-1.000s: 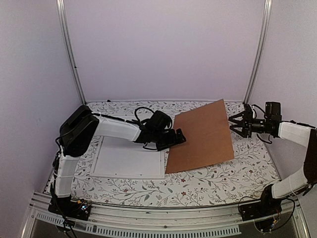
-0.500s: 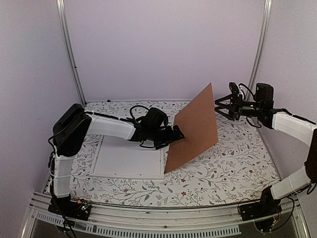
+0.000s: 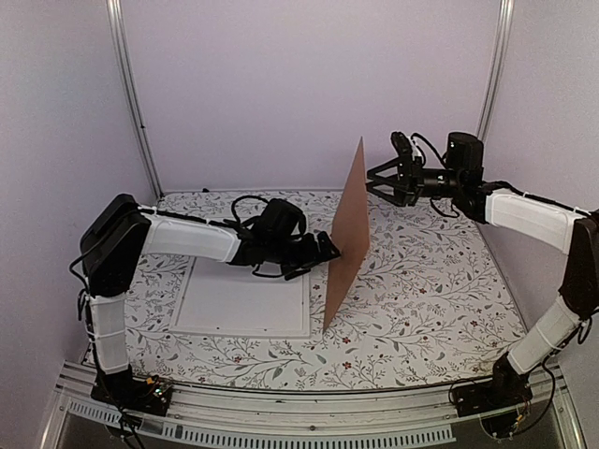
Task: Put the photo into the frame
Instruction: Turn over the backboard.
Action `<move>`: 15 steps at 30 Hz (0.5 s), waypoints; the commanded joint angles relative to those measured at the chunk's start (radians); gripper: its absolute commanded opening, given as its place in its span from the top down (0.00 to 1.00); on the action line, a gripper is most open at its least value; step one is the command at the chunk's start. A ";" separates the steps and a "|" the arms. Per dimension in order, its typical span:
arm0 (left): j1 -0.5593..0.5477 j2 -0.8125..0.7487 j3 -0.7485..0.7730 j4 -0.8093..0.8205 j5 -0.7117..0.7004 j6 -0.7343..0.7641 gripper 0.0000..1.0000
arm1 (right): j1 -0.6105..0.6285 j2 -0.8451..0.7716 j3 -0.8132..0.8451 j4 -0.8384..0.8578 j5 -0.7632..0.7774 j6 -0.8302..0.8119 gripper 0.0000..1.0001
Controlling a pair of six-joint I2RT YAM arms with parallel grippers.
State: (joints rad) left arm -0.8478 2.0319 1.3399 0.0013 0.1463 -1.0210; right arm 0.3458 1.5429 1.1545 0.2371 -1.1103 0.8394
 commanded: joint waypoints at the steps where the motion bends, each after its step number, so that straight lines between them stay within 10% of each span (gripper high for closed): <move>1: -0.035 -0.104 -0.032 0.049 0.061 0.027 0.01 | 0.079 0.099 0.054 -0.057 -0.001 0.046 0.37; 15: 0.098 -0.409 -0.056 -0.093 0.012 0.145 0.00 | 0.161 0.228 0.211 -0.037 0.010 0.080 0.34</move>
State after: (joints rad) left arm -0.7864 1.6821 1.2690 -0.0357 0.1673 -0.9325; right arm 0.4904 1.7466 1.3331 0.1921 -1.1088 0.9020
